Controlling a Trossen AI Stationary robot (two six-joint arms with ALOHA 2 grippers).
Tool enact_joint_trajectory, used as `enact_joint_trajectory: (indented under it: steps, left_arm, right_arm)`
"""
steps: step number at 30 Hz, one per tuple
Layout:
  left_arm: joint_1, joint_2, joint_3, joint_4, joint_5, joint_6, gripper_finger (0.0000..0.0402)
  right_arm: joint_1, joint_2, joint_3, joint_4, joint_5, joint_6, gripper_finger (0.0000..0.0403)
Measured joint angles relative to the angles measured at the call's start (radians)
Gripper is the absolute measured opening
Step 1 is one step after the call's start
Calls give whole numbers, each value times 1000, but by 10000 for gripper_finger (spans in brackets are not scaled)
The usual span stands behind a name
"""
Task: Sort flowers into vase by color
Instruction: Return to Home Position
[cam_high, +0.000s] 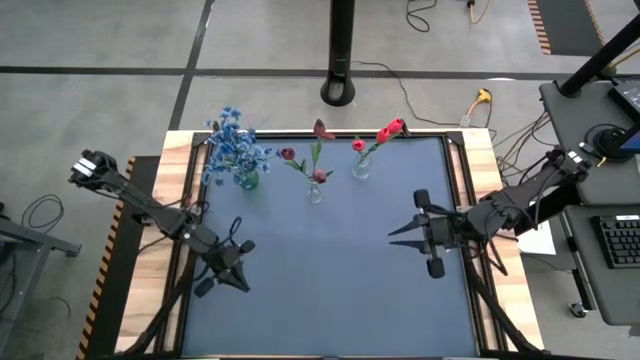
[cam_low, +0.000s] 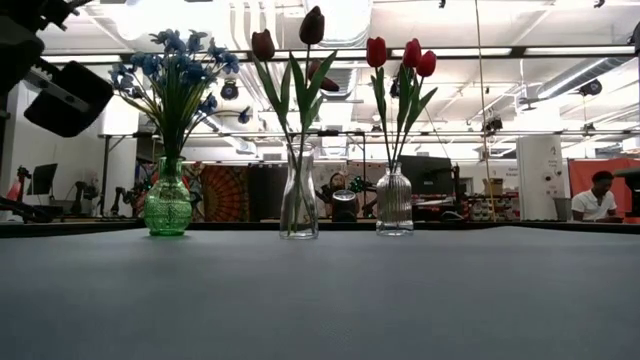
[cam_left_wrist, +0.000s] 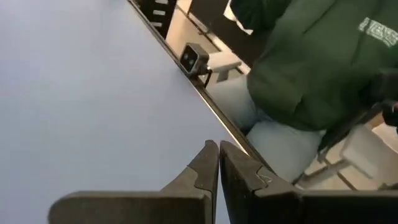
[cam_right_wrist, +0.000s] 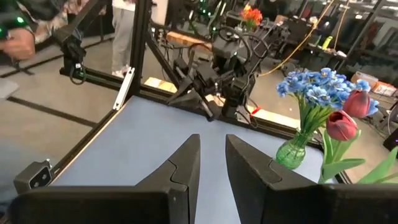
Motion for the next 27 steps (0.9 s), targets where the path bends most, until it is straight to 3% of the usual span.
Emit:
enact_joint_trajectory:
  steps: [4,11,17,23,27]
  left_arm:
    - [0,1,-47,79,-55,-6,0]
    - [0,8,-146,204,-115,163,0]
    - [3,7,-186,248,-229,298,0]
    - [13,5,-222,294,-234,345,0]
    - [25,5,-222,285,-231,369,0]
  right_arm:
    - [0,-53,-62,50,0,-8,68]
    - [0,-127,-147,74,-1,-33,68]
    - [0,-196,-307,282,-1,-91,68]
    - [-36,-295,-491,502,0,-126,68]
    - [-113,-404,-583,556,-12,-140,68]
